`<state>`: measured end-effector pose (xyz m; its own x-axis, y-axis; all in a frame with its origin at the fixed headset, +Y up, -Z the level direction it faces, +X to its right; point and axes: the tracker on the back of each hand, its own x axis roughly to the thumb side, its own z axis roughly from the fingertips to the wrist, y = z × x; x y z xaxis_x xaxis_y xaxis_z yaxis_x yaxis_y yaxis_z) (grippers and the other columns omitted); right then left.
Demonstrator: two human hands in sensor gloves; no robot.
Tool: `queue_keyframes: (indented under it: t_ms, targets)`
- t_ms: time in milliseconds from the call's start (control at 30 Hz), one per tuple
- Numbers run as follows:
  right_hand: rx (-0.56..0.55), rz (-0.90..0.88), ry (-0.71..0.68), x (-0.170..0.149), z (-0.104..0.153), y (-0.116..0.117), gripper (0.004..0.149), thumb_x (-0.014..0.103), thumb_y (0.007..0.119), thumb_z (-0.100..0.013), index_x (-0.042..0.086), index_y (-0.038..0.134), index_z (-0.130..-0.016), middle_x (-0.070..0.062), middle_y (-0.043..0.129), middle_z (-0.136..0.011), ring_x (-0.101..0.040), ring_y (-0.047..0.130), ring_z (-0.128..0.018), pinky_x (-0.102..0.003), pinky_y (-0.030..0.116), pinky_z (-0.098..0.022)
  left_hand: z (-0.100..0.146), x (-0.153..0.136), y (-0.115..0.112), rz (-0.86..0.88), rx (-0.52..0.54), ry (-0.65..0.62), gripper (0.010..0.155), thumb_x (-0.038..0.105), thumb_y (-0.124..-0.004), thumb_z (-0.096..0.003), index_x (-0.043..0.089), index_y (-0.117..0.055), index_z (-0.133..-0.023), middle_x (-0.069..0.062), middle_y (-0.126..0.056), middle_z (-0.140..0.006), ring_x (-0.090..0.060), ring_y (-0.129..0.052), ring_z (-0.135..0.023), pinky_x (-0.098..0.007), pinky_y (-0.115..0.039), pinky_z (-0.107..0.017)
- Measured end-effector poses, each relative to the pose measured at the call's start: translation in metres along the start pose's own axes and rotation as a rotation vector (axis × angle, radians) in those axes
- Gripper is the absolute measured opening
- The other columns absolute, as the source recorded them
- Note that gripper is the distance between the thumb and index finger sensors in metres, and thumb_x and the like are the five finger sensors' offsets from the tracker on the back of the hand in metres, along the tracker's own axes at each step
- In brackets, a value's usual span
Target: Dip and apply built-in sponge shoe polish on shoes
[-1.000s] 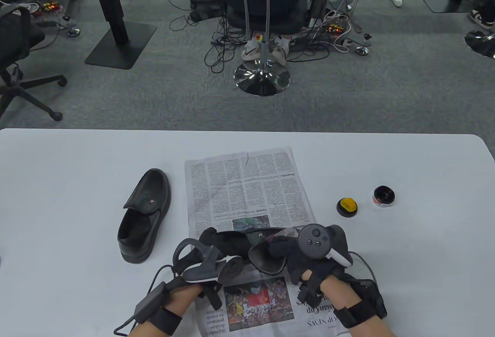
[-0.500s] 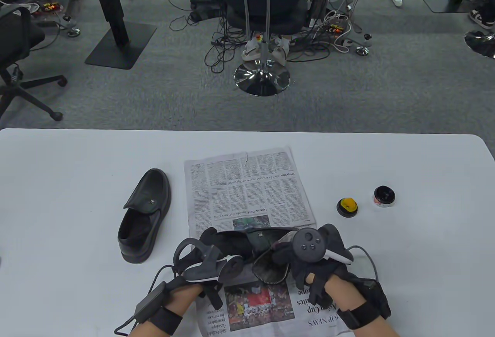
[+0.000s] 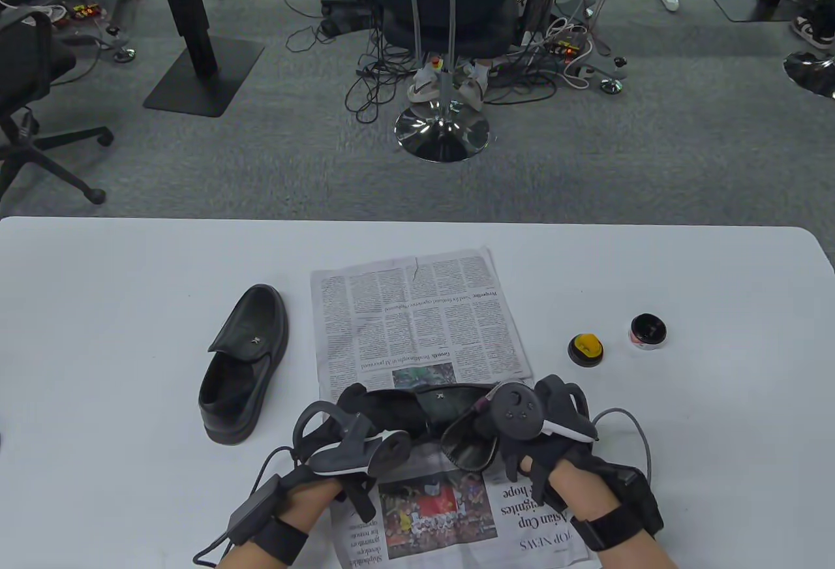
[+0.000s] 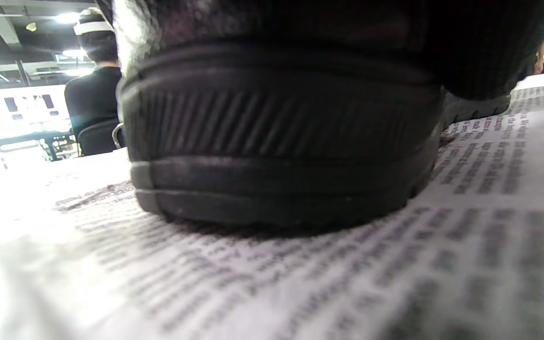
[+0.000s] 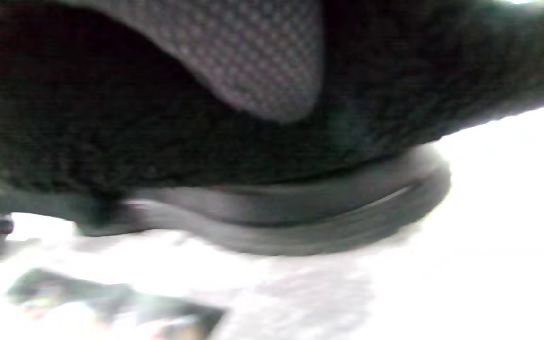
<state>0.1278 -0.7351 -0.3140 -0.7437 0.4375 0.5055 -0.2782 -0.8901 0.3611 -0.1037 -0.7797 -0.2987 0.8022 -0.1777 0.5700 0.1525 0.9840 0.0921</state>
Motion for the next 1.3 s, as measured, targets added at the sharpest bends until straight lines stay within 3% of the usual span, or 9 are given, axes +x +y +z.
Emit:
queue_keyframes:
  t_ms: [167,300,400,567,667,800,867,1067,1300]
  targets:
    - [-0.104,0.281,0.128,-0.008,0.001,-0.007,0.037,0.010,0.087,-0.031,0.024,0.101,-0.063,-0.002,0.095,-0.077,-0.031,0.097,-0.074,-0.048,0.087,-0.051,-0.001,0.003,0.000,-0.007,0.000,0.011,0.034,0.062,-0.081,-0.0400,0.047,-0.081,-0.070,0.019,-0.093,-0.051,-0.009,-0.090,-0.058,-0.058,-0.062,-0.074]
    - [0.032,0.018,0.087,-0.001,0.002,-0.004,0.037,0.009,0.087,-0.032,0.022,0.100,-0.064,-0.005,0.093,-0.079,-0.035,0.092,-0.076,-0.050,0.084,-0.052,-0.001,0.002,0.001,-0.006,-0.004,0.013,0.034,0.062,-0.081,-0.0399,0.047,-0.081,-0.070,0.019,-0.093,-0.051,-0.010,-0.090,-0.058,-0.058,-0.062,-0.074]
    - [-0.024,0.271,0.171,-0.008,0.002,-0.010,0.036,0.009,0.087,-0.032,0.025,0.101,-0.062,0.001,0.095,-0.076,-0.028,0.095,-0.077,-0.048,0.083,-0.054,-0.002,0.003,0.000,-0.005,-0.005,0.016,0.034,0.062,-0.081,-0.0399,0.047,-0.081,-0.070,0.019,-0.093,-0.051,-0.010,-0.090,-0.058,-0.058,-0.062,-0.073]
    - [-0.004,0.085,0.135,-0.005,0.005,-0.007,0.037,0.008,0.088,-0.033,0.021,0.100,-0.065,-0.006,0.095,-0.076,-0.035,0.095,-0.074,-0.051,0.083,-0.052,-0.001,0.002,0.000,-0.007,-0.006,0.011,0.034,0.062,-0.081,-0.0398,0.047,-0.081,-0.070,0.019,-0.093,-0.051,-0.010,-0.090,-0.058,-0.058,-0.062,-0.074]
    - [-0.055,0.251,0.154,-0.017,0.005,-0.012,0.037,0.013,0.087,-0.033,0.026,0.099,-0.065,-0.001,0.095,-0.076,-0.030,0.098,-0.073,-0.046,0.086,-0.052,-0.002,0.003,0.000,-0.007,-0.006,0.016,0.034,0.062,-0.081,-0.0398,0.047,-0.081,-0.070,0.019,-0.093,-0.050,-0.010,-0.090,-0.057,-0.059,-0.062,-0.074]
    - [0.043,-0.372,-0.115,-0.022,0.009,-0.010,0.038,0.011,0.087,-0.035,0.023,0.098,-0.069,-0.007,0.094,-0.078,-0.036,0.098,-0.072,-0.049,0.086,-0.051,-0.002,0.003,0.000,-0.008,-0.006,0.016,0.034,0.062,-0.081,-0.0399,0.047,-0.081,-0.070,0.019,-0.093,-0.050,-0.010,-0.090,-0.057,-0.058,-0.062,-0.074]
    - [-0.160,-0.526,-0.136,-0.021,0.016,-0.029,0.039,0.008,0.086,-0.036,0.017,0.097,-0.072,-0.013,0.091,-0.080,-0.042,0.095,-0.073,-0.054,0.082,-0.052,-0.002,0.003,0.000,-0.013,-0.010,0.017,0.035,0.062,-0.081,-0.0400,0.046,-0.081,-0.071,0.019,-0.093,-0.051,-0.009,-0.090,-0.057,-0.058,-0.062,-0.074]
    - [-0.750,-0.246,0.014,-0.059,0.079,-0.100,0.040,0.012,0.085,-0.037,0.021,0.094,-0.075,-0.010,0.089,-0.083,-0.039,0.094,-0.076,-0.053,0.081,-0.054,-0.002,0.003,0.001,-0.016,-0.007,0.020,0.035,0.062,-0.080,-0.0401,0.046,-0.080,-0.071,0.020,-0.093,-0.051,-0.009,-0.090,-0.058,-0.058,-0.062,-0.074]
    - [-0.695,0.135,0.367,-0.143,0.140,-0.100,0.042,0.010,0.083,-0.040,0.020,0.091,-0.080,-0.011,0.085,-0.087,-0.042,0.088,-0.081,-0.055,0.077,-0.058,-0.001,0.003,0.001,-0.017,-0.002,0.019,0.035,0.062,-0.080,-0.0402,0.046,-0.080,-0.071,0.020,-0.093,-0.051,-0.010,-0.090,-0.058,-0.059,-0.062,-0.074]
